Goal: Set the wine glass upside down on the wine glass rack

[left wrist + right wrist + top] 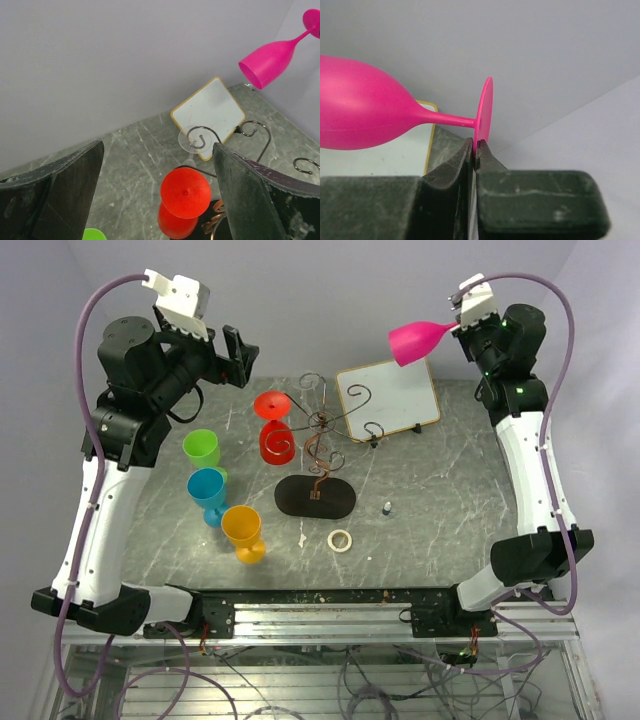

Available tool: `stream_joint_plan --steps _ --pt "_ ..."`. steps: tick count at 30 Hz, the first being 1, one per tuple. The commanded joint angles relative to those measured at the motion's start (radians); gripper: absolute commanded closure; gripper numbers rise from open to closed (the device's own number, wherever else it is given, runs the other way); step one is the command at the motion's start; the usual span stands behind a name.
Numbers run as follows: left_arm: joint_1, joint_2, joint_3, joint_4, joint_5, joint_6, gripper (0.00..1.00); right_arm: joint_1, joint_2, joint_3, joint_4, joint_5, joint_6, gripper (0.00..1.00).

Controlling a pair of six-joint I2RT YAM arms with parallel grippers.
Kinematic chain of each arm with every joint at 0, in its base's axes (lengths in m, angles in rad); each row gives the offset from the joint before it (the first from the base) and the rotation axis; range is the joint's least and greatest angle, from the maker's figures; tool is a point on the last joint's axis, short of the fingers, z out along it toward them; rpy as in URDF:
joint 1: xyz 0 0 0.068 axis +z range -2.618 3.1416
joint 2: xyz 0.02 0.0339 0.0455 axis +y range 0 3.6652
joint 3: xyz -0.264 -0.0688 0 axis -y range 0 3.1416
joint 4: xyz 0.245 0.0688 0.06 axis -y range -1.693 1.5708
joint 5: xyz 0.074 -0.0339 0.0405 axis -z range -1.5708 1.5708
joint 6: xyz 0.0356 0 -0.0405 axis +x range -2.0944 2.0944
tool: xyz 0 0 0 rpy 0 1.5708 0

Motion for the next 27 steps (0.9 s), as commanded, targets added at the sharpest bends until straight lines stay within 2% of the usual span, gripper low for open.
stream_joint_plan --steps 1,7,15,27 --pt "0.006 -0.033 0.03 -0.024 -0.076 0.068 0.0 0.058 -0.01 -0.011 0.012 0.013 -0.25 1.0" --pt "0.024 -0.064 0.02 -0.031 -0.118 0.121 0.0 0.16 0.029 -0.047 0.007 0.074 -0.506 1.0" --pt "0.067 -0.093 -0.004 -0.015 -0.126 0.136 0.0 0.24 0.088 -0.067 -0.012 0.05 -0.707 1.0" --pt "0.113 -0.093 -0.058 0.012 -0.092 0.101 0.0 0.321 0.157 0.016 -0.192 -0.128 -0.869 1.0"
